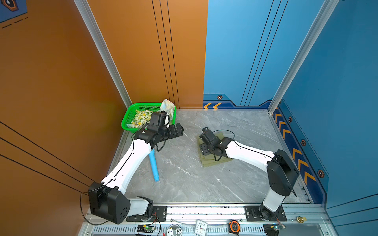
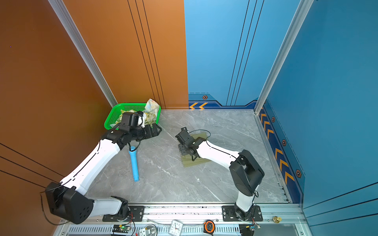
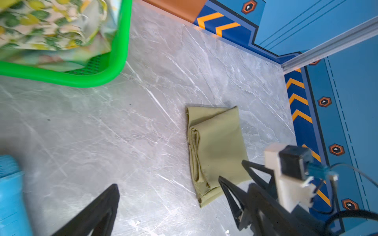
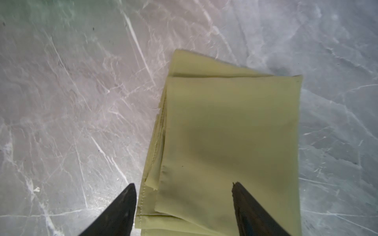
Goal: Fold and stack skirts
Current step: Move the skirt to the top-right of the table.
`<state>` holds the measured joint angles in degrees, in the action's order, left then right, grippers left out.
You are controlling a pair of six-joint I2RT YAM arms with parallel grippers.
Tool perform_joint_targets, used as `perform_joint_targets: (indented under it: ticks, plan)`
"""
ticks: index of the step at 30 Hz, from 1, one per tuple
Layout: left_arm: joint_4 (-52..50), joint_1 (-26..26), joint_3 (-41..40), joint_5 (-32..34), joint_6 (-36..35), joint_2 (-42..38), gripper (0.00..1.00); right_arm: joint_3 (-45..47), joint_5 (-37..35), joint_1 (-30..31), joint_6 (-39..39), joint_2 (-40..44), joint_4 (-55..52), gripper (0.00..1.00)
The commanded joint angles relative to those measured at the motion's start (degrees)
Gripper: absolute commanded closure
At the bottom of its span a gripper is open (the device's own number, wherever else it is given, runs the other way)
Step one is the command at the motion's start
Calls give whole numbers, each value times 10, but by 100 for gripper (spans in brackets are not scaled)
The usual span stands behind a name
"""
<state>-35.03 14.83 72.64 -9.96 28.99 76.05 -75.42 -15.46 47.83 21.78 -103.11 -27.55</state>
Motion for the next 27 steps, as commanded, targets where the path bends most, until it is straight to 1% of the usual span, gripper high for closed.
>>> perform_joint_targets:
  ticks: [1, 6, 9, 13, 16, 24, 26, 27]
  plan:
    - [-76, -22, 10, 14, -55, -6, 2, -54, -63, 27, 1, -46, -69, 26]
    - [-48, -5, -20, 48, -84, -16, 1, -113, -102, 50, 1, -109, -117, 27]
    - [-19, -3, -53, 46, -88, -30, 0, -135, -120, 55, -2, -137, -137, 28]
    - [-18, -5, -66, 54, -104, -38, 0, -143, -145, 55, -6, -154, -153, 30]
    - [-14, -6, -72, 59, -102, -45, 1, -142, -144, 53, -9, -177, -153, 33]
    - [-2, -30, -82, 41, -88, -52, 2, -148, -135, 51, -10, -208, -152, 34]
    - [-1, -30, -85, 41, -86, -54, 2, -147, -135, 47, -13, -216, -153, 39]
    - [0, -30, -86, 42, -87, -54, 2, -146, -134, 42, -15, -219, -153, 44]
